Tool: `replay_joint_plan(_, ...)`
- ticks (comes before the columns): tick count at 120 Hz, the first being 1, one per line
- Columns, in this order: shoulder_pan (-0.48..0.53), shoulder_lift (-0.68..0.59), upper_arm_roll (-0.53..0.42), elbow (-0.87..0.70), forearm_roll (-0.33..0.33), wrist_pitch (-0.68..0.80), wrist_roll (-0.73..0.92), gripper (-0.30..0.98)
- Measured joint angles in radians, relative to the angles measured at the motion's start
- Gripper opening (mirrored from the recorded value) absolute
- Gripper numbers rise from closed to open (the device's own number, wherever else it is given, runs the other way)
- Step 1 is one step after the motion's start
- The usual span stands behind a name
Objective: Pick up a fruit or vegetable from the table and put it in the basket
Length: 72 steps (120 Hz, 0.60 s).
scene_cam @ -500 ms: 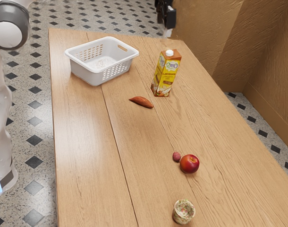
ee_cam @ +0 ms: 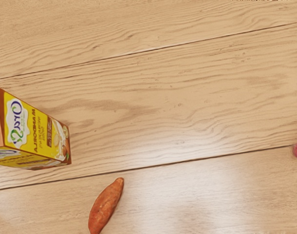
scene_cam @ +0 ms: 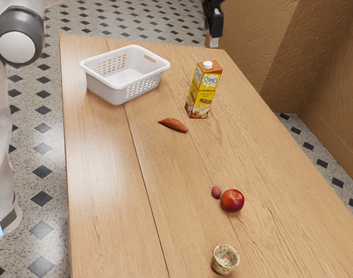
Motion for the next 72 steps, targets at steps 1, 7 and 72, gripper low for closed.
replay_joint_plan(1,-0.005,-0.003,0.0,-0.004,0.0,0.002,-0.001,0.67)
replay_joint_plan(7,-0.037,-0.013,-0.004,-0.021,-0.005,0.007,-0.008,0.67)
replay_joint_plan(72,-0.153,-0.035,-0.037,-0.57,-0.177,0.611,-0.04,0.66)
